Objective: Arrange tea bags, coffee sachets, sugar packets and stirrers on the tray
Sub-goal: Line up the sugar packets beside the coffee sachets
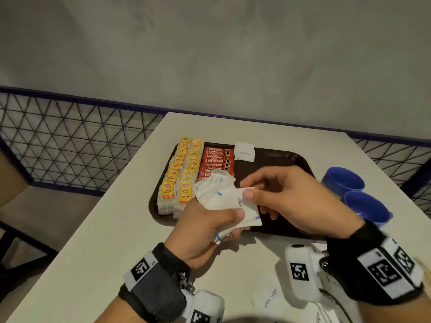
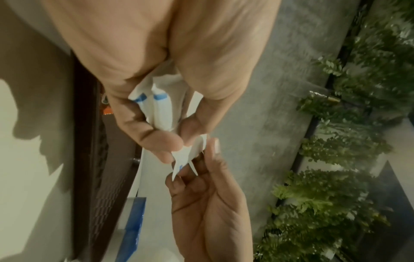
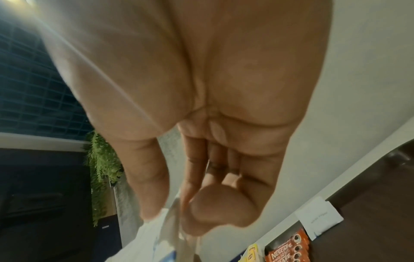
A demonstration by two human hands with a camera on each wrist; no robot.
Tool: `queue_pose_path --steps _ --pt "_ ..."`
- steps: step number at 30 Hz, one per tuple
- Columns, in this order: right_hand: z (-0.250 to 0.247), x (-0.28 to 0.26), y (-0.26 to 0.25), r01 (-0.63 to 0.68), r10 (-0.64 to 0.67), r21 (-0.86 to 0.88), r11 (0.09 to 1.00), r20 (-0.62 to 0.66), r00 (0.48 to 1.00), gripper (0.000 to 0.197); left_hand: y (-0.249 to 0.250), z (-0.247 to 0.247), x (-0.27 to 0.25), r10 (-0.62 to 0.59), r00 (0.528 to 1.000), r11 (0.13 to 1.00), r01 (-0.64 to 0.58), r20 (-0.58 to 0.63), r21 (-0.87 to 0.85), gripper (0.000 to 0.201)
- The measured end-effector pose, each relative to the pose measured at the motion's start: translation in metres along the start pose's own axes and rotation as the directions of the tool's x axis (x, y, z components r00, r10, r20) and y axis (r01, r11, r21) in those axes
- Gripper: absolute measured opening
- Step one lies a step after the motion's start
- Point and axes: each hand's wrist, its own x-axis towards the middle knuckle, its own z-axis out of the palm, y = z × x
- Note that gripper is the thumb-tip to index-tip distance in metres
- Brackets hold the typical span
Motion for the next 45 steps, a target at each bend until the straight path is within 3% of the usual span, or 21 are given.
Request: queue_pose_path --steps 3,10,14,17,22,25,28,34,45 --pt "-0.004 -0.001 0.006 -0.004 0.004 -0.027 1.0 -0.013 1.0 0.014 -0.003 -0.001 0.001 0.024 0.998 0.999 -0.022 0.055 -0.024 0.061" --pt "-0.008 0.0 0.013 -0.083 0.076 0.109 0.991 0.065 0.995 0.014 0.001 -0.004 0.006 0.097 0.995 0.978 -0.096 -0.006 -0.186 0.073" --pt "-0.004 0.005 0.017 -0.06 0.061 0.176 0.983 0.001 0.998 0.012 -0.001 -0.002 0.005 0.091 0.995 0.988 -0.094 -0.037 -0.126 0.069" --pt "-0.002 0.009 0.02 -0.059 0.068 0.235 0.97 -0.028 0.997 0.01 -0.002 -0.001 0.004 0.082 0.993 0.98 -0.096 -0.089 -0.173 0.066" --pt "-0.014 0.024 0.018 -0.082 0.084 0.16 0.984 -0.005 0.996 0.012 0.005 -0.003 0.006 0.109 0.978 0.962 -0.149 -0.177 -0.229 0.047" --pt "-0.029 0.053 0.023 -0.11 0.127 0.151 0.982 -0.106 0.986 0.015 0.011 -0.005 0.007 0.074 0.978 0.956 -0.125 -0.194 -0.264 0.031" --pt "-0.045 0.097 0.033 -0.165 0.193 0.151 0.975 -0.198 0.961 0.018 0.011 -0.003 0.007 0.014 0.986 0.949 -0.067 -0.169 -0.308 0.038" --pt "-0.05 0.167 0.067 -0.302 0.319 0.11 0.947 -0.211 0.924 0.015 0.004 -0.003 0.005 -0.102 0.978 0.942 0.036 -0.181 -0.334 0.048" --pt "-0.035 0.208 0.092 -0.486 0.455 -0.096 0.868 -0.234 0.859 0.017 0.004 -0.002 0.005 -0.075 0.984 0.957 0.026 -0.161 -0.288 0.06"
